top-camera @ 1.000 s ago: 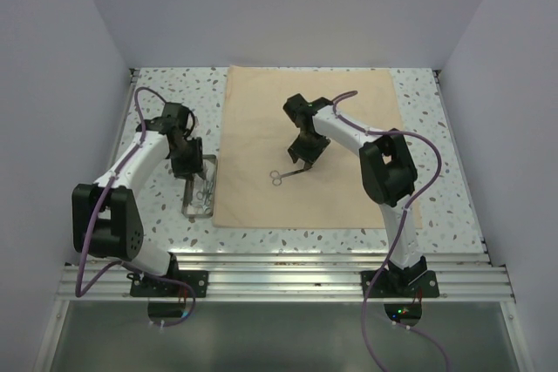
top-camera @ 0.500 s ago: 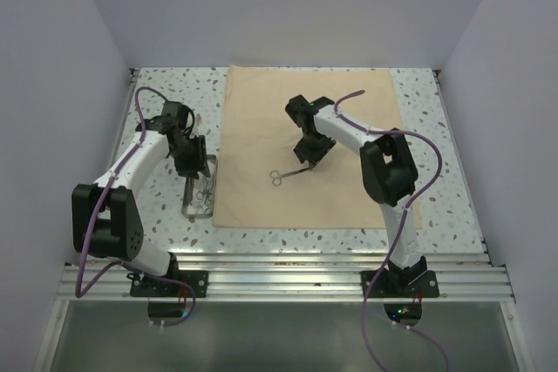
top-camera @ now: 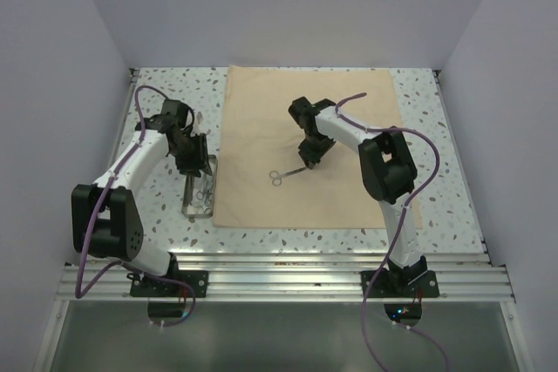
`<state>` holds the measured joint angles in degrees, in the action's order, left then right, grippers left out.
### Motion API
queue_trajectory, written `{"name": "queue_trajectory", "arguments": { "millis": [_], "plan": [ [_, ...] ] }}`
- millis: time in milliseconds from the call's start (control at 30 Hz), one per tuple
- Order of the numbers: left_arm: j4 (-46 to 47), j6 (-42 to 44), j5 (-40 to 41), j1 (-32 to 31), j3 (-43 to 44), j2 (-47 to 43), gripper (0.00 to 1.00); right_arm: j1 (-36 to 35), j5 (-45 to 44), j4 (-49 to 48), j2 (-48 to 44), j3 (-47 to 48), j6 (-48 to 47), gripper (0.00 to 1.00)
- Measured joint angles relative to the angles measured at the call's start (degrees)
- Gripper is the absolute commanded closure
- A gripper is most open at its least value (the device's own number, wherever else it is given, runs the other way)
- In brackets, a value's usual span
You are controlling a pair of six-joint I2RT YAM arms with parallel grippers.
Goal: Prepare the surgical pack
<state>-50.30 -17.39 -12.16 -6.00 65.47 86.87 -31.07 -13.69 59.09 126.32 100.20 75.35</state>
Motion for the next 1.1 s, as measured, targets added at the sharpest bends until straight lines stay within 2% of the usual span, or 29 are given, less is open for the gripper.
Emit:
{"name": "queue_trajectory", "arguments": {
  "millis": [167,200,533,833,1100],
  "plan": [
    [0.2,0.0,-1.3,0.0,0.0,0.0,0.59,0.0,0.0,0.0,0.0,0.2,-0.4,0.94],
    [0.4,0.0,-1.7,0.0,0.0,0.0,0.59,0.0,0.0,0.1,0.0,0.2,-0.4,1.0],
    [5.0,0.5,-11.5,-0.6,-0.4,0.0,0.54,0.1,2.0,-0.2,-0.1,0.5,-6.2,1.0],
    [16.5,-2.1,-22.8,-7.5,-1.9,0.5,0.48,0.1,5.9,-3.8,-3.0,0.6,-15.1,1.0],
    [28.2,-6.1,-28.6,-13.0,-1.9,10.5,0.46,0.0,8.9,-7.3,-9.5,-1.1,-19.3,1.0]
  ]
}}
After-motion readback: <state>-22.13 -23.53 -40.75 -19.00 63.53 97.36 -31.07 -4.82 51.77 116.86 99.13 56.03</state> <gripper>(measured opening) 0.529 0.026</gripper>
